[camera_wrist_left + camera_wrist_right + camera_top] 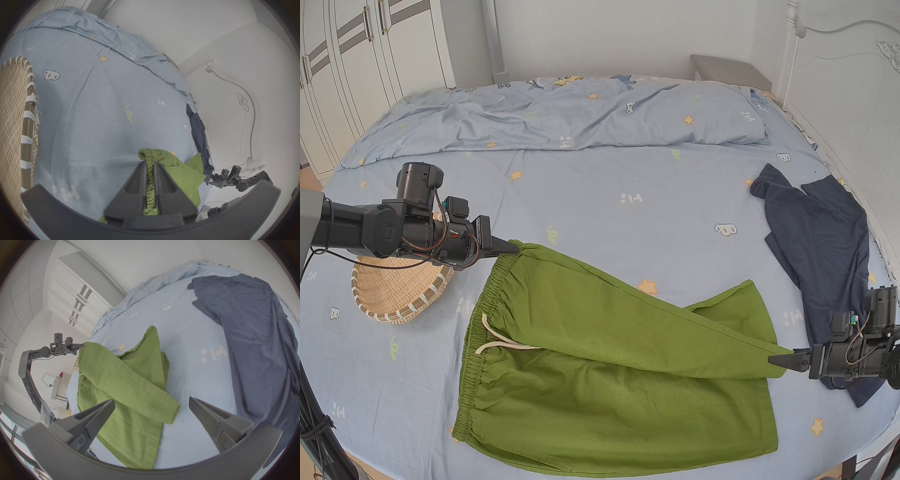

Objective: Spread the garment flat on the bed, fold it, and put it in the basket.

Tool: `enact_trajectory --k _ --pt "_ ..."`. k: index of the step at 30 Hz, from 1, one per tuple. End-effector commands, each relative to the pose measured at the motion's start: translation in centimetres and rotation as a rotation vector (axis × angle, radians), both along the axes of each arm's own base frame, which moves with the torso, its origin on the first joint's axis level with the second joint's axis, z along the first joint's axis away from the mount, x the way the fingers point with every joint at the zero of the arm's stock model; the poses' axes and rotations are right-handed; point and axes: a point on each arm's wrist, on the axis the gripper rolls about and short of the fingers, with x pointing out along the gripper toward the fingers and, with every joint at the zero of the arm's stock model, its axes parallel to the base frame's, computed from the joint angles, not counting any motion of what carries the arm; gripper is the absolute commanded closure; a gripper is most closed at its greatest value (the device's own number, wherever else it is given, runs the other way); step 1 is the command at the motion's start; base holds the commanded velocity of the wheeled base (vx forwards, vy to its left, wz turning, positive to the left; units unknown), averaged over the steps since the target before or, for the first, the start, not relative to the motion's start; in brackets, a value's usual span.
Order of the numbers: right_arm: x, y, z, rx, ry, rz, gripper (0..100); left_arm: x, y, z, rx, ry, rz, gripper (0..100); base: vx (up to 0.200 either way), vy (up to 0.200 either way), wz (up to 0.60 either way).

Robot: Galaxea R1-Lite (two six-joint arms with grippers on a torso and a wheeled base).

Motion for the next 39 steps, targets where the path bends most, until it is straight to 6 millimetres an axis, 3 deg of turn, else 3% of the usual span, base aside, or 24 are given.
enact_trajectory --k 1,12,13,32,36,39 --pt "0.0 0.2 -1.5 0.003 0.052 0.010 0 0.1 0.1 0.0 0.000 0.000 0.004 100 0.000 0.000 0.00" --pt "0.3 0.6 -2.0 0.003 0.056 0.027 0 0.1 0.2 0.0 0.000 0.000 0.005 100 0.000 0.000 0.00" --pt "0.4 0.5 -2.0 0.001 0.053 0.026 100 0.1 0.2 0.0 0.000 0.000 0.005 100 0.000 0.000 0.00" --pt "0.7 0.2 -1.5 -0.005 -0.002 0.001 100 0.0 0.2 0.2 -0.001 -0.005 0.005 100 0.000 0.000 0.00" --pt "0.4 0.2 0.1 -0.014 -0.081 -0.012 100 -0.1 0.2 0.2 0.006 -0.005 0.013 100 0.000 0.000 0.00" --pt "-0.6 0.5 2.6 -0.041 -0.192 -0.043 100 -0.2 0.4 0.1 0.006 0.001 0.018 100 0.000 0.000 0.00"
